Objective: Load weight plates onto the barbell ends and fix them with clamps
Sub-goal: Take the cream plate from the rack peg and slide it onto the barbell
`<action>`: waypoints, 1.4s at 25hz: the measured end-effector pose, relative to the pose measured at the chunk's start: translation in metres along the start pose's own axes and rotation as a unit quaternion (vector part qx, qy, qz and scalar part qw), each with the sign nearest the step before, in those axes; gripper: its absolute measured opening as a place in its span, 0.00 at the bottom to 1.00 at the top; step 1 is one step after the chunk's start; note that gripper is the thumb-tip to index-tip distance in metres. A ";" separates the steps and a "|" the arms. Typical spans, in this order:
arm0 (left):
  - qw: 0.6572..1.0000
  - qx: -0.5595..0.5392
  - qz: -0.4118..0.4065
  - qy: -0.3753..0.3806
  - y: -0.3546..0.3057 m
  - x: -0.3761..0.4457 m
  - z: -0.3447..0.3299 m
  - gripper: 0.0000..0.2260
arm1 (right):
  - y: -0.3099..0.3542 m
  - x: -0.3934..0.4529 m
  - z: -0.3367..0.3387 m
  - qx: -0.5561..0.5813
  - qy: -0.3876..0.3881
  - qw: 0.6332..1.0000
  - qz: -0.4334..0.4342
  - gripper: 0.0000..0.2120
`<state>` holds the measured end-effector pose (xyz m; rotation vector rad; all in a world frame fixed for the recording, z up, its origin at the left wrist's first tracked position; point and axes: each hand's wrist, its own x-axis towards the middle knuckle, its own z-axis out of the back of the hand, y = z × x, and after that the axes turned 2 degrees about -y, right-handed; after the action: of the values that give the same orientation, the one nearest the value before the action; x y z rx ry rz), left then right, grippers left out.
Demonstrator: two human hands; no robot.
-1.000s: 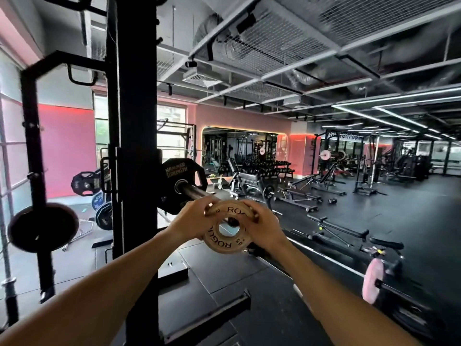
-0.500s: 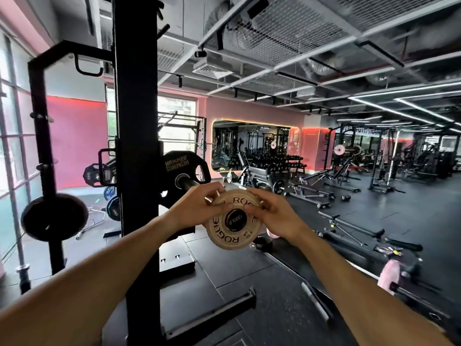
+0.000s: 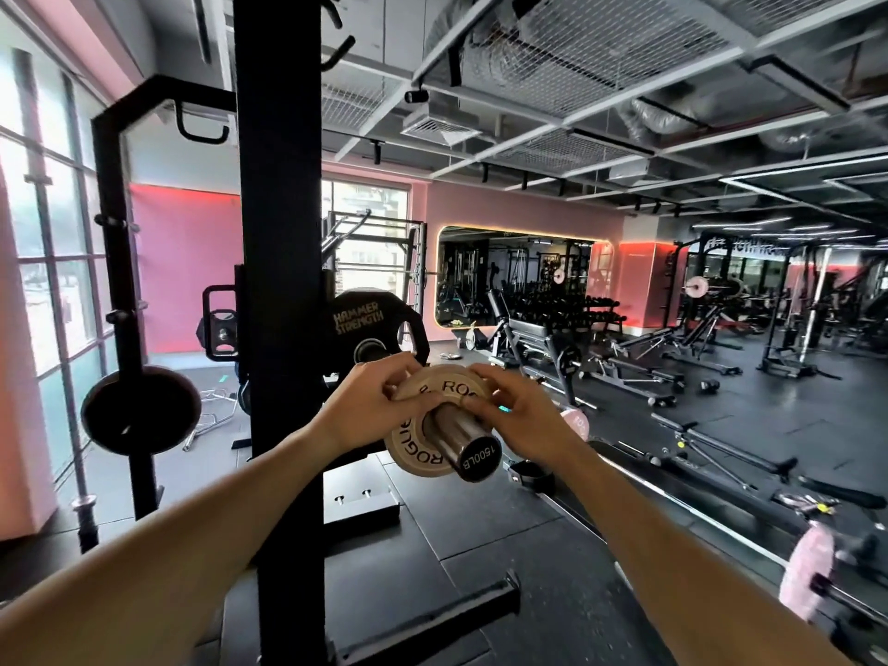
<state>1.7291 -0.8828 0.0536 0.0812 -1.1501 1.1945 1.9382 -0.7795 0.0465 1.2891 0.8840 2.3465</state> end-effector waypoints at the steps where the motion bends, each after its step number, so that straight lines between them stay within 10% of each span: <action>1: 1.000 -0.002 0.015 -0.006 0.007 0.003 0.001 0.14 | -0.006 0.007 -0.004 -0.003 0.000 1.000 0.003 0.15; 35: 0.921 0.254 0.199 -0.218 0.161 0.083 0.008 0.16 | -0.148 0.208 -0.106 -0.025 0.012 0.997 0.075 0.17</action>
<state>1.5953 -0.7615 0.0380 0.5538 -1.2443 1.8903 1.7338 -0.5933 0.0407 1.3528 0.7546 2.4856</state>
